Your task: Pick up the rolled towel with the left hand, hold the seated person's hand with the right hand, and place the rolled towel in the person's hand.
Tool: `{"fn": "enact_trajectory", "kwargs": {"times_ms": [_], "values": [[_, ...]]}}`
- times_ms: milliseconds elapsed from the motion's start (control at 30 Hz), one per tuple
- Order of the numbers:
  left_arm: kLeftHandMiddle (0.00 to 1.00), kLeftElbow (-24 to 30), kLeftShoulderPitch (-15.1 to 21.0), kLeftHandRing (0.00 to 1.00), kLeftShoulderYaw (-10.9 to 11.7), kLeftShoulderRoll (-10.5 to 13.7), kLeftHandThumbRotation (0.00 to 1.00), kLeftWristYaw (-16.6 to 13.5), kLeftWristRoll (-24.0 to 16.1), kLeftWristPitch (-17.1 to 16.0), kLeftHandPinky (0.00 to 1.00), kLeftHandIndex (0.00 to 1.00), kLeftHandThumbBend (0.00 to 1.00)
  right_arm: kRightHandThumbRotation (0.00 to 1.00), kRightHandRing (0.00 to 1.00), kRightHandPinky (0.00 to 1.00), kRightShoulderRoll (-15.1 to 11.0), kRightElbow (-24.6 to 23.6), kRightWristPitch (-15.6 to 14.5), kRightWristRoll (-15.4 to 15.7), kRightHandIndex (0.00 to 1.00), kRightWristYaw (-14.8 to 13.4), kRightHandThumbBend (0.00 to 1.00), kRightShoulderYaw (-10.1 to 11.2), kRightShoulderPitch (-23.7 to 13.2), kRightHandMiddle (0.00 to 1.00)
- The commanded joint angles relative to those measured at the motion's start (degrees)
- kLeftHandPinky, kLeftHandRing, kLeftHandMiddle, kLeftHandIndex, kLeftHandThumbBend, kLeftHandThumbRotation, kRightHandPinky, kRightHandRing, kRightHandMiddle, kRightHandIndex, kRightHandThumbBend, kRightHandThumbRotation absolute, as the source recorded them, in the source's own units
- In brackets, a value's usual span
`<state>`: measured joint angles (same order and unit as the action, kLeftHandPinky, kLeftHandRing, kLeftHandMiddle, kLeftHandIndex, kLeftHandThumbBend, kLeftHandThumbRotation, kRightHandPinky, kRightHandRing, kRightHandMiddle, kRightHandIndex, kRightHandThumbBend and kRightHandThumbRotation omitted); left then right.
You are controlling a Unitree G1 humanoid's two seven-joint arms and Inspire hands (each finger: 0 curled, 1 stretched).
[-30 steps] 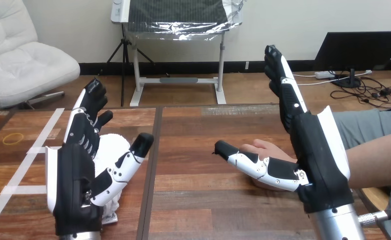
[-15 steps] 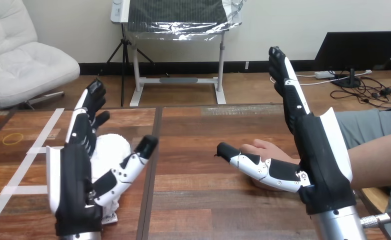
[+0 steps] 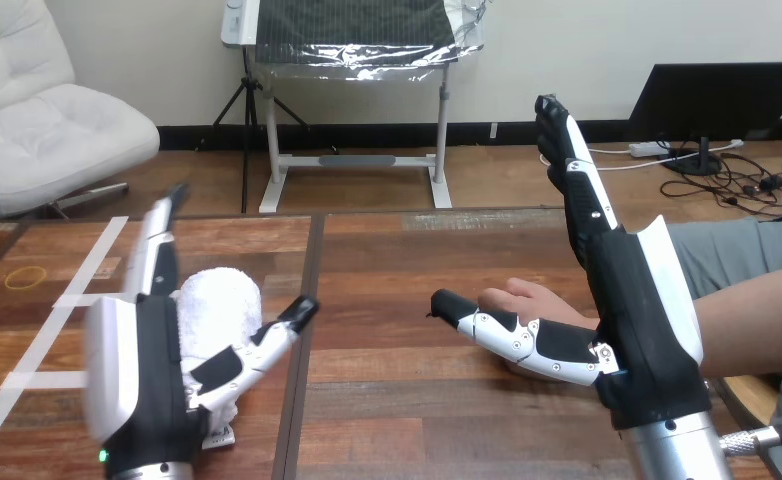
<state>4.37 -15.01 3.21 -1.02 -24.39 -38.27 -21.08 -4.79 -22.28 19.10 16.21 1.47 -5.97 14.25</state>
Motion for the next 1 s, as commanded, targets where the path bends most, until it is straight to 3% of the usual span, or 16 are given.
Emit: {"fn": "enact_trajectory", "kwargs": {"times_ms": [0, 233, 600, 967], "values": [[0.98, 3.54, 1.59, 0.97, 0.5, 0.38, 0.59, -4.15, -6.99, 6.47, 0.91, 0.99, 0.95, 0.0, 1.0, 1.0, 0.03, -2.16, 0.66, 0.47, 1.0, -0.8, 0.76, 0.13, -1.94, 1.0], [1.0, 1.12, 5.2, 0.99, -0.15, 3.17, 0.67, -6.37, -12.19, 13.78, 0.94, 1.0, 0.97, 0.0, 1.0, 1.0, 0.16, -2.51, -0.13, 0.61, 1.0, -0.66, 0.76, -0.03, -1.81, 1.0], [1.0, -3.93, 11.77, 1.0, -1.24, 6.97, 0.76, -5.41, -17.99, 26.51, 1.0, 1.0, 0.97, 0.0, 1.0, 1.0, 0.19, -2.58, -0.46, 0.81, 1.0, -0.71, 0.76, -0.23, -1.8, 1.0], [1.0, -11.12, 18.13, 1.0, -2.52, 10.46, 0.85, -5.9, -19.64, 35.14, 1.0, 1.0, 0.99, 0.0, 1.0, 1.0, -0.09, -2.65, -0.37, 0.78, 1.0, -0.53, 0.76, -0.29, -1.76, 1.0]]}}
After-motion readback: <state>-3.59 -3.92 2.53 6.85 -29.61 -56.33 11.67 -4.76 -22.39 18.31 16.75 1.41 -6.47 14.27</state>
